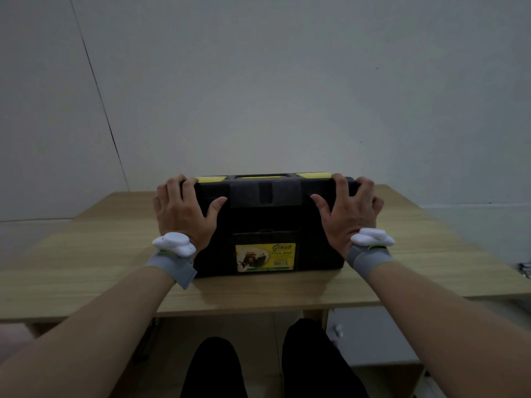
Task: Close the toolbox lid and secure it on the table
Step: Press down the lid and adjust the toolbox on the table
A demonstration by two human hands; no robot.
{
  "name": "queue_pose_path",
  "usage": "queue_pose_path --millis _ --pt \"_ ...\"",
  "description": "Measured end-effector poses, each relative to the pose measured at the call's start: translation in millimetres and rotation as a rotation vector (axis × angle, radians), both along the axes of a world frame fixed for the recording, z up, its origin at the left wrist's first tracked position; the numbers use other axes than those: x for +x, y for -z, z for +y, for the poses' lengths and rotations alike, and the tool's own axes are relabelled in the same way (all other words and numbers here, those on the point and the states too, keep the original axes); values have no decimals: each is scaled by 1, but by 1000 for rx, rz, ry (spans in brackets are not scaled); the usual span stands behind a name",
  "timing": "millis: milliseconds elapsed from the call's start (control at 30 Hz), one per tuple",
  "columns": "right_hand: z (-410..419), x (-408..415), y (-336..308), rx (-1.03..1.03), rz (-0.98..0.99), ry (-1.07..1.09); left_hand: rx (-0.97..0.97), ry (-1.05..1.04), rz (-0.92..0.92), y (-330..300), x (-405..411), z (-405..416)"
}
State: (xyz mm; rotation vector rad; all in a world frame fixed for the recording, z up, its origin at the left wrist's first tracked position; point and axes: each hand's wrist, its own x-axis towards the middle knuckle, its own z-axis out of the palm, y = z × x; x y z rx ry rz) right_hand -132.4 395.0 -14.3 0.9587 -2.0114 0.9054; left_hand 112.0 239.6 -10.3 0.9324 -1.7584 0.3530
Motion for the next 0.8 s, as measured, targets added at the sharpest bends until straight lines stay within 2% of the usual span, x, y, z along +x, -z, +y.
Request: queue_pose_path --millis 800 --pt "3 0 19 -29 21 -22 20 22 -6 16 5 5"
